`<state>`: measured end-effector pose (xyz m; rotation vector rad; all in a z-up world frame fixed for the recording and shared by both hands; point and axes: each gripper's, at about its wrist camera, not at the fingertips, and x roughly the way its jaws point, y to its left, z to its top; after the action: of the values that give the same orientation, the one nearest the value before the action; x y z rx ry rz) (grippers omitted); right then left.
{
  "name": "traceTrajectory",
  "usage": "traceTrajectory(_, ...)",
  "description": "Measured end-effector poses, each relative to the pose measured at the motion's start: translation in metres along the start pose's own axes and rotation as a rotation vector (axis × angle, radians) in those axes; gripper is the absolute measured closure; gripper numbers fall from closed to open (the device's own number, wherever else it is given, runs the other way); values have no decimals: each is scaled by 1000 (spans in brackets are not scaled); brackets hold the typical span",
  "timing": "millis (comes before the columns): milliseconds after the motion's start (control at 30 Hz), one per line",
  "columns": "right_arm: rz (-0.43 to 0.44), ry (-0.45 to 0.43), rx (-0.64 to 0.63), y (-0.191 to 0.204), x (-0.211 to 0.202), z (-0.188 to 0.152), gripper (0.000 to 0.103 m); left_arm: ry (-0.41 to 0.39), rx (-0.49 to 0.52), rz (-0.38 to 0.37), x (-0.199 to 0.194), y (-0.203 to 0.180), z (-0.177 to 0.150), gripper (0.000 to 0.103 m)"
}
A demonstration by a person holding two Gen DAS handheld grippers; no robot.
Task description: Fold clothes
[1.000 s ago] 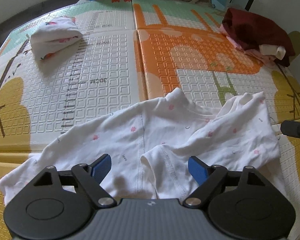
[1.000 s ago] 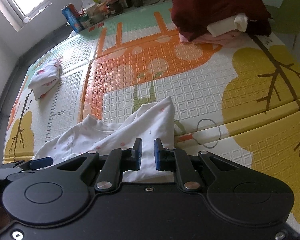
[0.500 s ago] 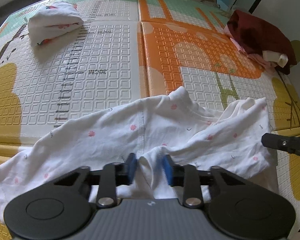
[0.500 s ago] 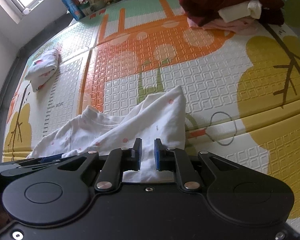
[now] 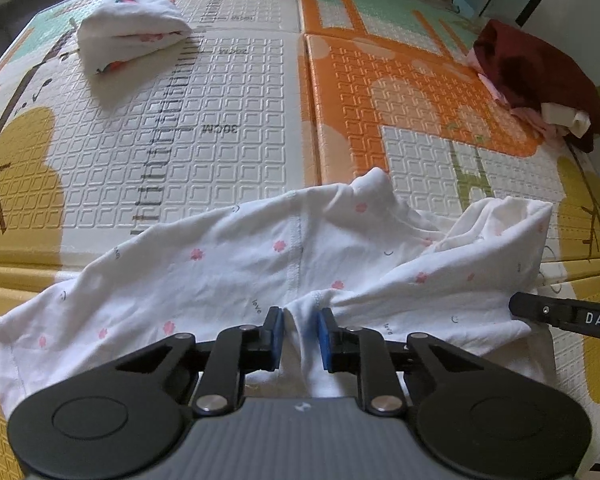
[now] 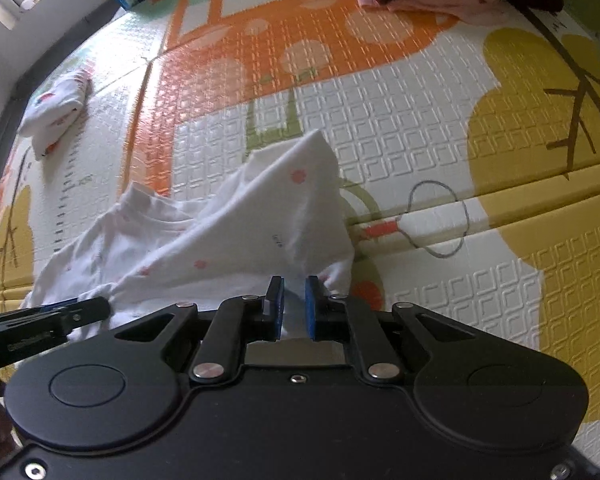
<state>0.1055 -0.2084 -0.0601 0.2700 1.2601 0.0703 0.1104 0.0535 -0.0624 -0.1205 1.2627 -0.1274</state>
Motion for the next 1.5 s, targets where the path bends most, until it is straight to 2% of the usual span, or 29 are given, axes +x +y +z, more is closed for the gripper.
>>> traceTrajectory(367, -25, -16, -4, -3, -6, 0, 97, -26, -28, -8, -14, 4, -1, 74)
traceTrajectory(433, -29, -40, -7, -2, -15, 1, 96, -38, -25, 0, -20, 3, 0, 72)
traceTrajectory(467, -33, -55, -9, -2, -20, 2, 93, -46, -22, 5, -23, 1, 0, 72)
traceTrajectory(667, -27, -136, 4, -5, -41, 17, 92, -89, 2, 30, -35, -7, 4, 72)
traceTrajectory(833, -27, -152, 3, -5, -43, 30, 92, -78, 16, 36, -27, -10, 8, 49)
traceTrajectory(1033, -33, -155, 3, -1, -35, 41, 91, -58, 13, 32, -14, -13, 13, 45)
traceTrajectory(1067, -31, -153, 1, -1, -34, 43, 91, -49, 12, 31, -11, -14, 13, 45)
traceTrajectory(1167, -37, -143, -4, 2, -28, 47, 91, -27, 19, 23, -4, -15, 12, 56)
traceTrajectory(1233, -37, -136, -5, 2, -24, 48, 91, -9, 28, 28, 0, -16, 10, 71)
traceTrajectory(1333, -38, -126, 0, 2, -20, 49, 91, 0, 16, 34, 2, -15, 9, 86)
traceTrajectory(1400, -35, -122, 5, 1, -19, 48, 91, -5, -10, 2, -3, -11, 9, 91)
traceTrajectory(1500, -33, -119, 8, -1, -18, 48, 91, -10, -36, -37, -11, -7, 10, 92)
